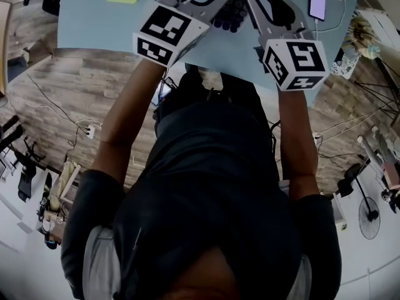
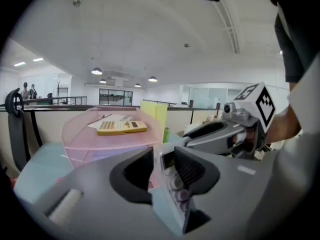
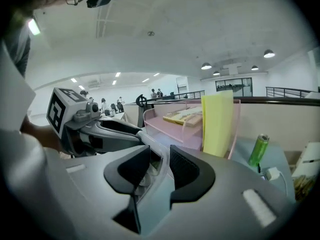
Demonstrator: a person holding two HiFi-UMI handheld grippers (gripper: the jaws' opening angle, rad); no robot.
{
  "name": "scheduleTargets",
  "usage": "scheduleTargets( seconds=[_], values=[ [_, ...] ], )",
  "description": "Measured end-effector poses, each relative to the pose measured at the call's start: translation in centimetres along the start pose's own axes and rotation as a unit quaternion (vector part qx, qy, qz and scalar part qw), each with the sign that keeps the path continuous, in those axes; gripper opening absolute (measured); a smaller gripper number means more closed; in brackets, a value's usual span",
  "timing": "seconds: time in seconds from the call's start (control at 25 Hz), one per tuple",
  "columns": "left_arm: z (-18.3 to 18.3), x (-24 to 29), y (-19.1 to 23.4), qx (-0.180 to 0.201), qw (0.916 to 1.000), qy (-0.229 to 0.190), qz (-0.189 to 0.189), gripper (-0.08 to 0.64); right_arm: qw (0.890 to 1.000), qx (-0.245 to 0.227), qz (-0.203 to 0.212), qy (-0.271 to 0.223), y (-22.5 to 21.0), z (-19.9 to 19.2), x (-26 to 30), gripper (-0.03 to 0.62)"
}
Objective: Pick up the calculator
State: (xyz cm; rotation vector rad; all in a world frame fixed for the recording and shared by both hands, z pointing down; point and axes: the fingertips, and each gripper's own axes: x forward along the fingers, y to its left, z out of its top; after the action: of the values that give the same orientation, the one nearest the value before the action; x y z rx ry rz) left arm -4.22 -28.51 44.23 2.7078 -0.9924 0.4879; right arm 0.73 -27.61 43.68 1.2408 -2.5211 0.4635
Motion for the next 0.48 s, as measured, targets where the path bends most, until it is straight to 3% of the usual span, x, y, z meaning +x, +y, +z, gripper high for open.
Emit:
scheduleTargets(
  seconds=[0.48],
  values=[
    [7.1, -9.5, 1.6, 0.043, 0.9939, -0.097, 0.031, 0.184, 0.994, -0.090, 0.004, -0.066, 7.7, 8.9, -1.6, 0.126]
  ],
)
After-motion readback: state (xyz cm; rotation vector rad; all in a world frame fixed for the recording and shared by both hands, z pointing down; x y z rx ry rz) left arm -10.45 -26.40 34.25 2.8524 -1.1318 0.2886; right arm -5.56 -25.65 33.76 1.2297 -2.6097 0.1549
